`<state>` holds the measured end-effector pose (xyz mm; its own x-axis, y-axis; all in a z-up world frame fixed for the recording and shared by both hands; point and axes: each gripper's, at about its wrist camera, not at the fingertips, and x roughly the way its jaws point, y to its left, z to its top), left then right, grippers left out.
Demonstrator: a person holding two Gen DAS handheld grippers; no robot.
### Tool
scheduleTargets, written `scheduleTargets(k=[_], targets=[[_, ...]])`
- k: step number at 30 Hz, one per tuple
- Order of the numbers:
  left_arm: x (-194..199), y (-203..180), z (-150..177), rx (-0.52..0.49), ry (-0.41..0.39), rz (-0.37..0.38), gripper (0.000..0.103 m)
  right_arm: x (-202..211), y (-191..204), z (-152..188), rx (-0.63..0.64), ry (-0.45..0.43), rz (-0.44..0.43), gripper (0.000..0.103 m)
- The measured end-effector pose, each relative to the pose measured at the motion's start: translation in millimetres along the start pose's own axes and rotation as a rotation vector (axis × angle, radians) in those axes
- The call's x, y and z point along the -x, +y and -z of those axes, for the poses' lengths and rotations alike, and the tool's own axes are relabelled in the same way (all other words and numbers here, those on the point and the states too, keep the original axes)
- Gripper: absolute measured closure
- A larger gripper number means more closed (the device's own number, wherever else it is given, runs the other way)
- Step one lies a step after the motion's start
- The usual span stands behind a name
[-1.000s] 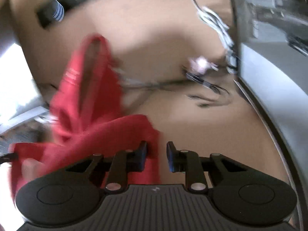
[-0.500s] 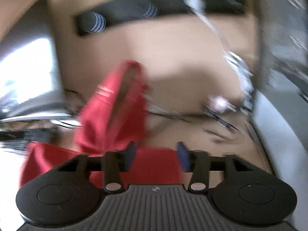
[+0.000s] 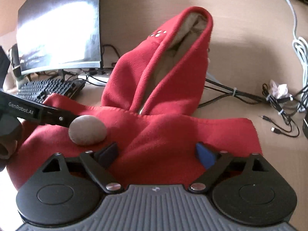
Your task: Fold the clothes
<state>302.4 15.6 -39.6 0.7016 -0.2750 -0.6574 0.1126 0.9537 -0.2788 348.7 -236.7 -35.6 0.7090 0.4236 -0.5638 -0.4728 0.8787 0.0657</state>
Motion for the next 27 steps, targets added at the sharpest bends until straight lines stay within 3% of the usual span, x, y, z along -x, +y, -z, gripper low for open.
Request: scheduleTargets(k=[3, 9, 15, 27], targets=[[-4.1, -5.0, 2.6, -0.038, 0.003, 0.009, 0.009, 0.4, -1.0, -7.3, -0.012, 0.015, 0.002, 0.013], [-8.1, -7.6, 1.3, -0.065, 0.029, 0.005, 0.008, 18.5, -17.4, -28.3, -0.123, -0.032, 0.019, 0.013], [-10.0, -8.1, -6.6, -0.027, 0.065, 0.006, 0.007, -12.3, -52.9, -14.5, -0.246, 0.072, 0.040, 0.010], [-7.9, -8.8, -13.4, 0.012, 0.089, 0.010, 0.006, -17.0, -51.0, -12.0, -0.203, 0.085, -0.014, 0.000]])
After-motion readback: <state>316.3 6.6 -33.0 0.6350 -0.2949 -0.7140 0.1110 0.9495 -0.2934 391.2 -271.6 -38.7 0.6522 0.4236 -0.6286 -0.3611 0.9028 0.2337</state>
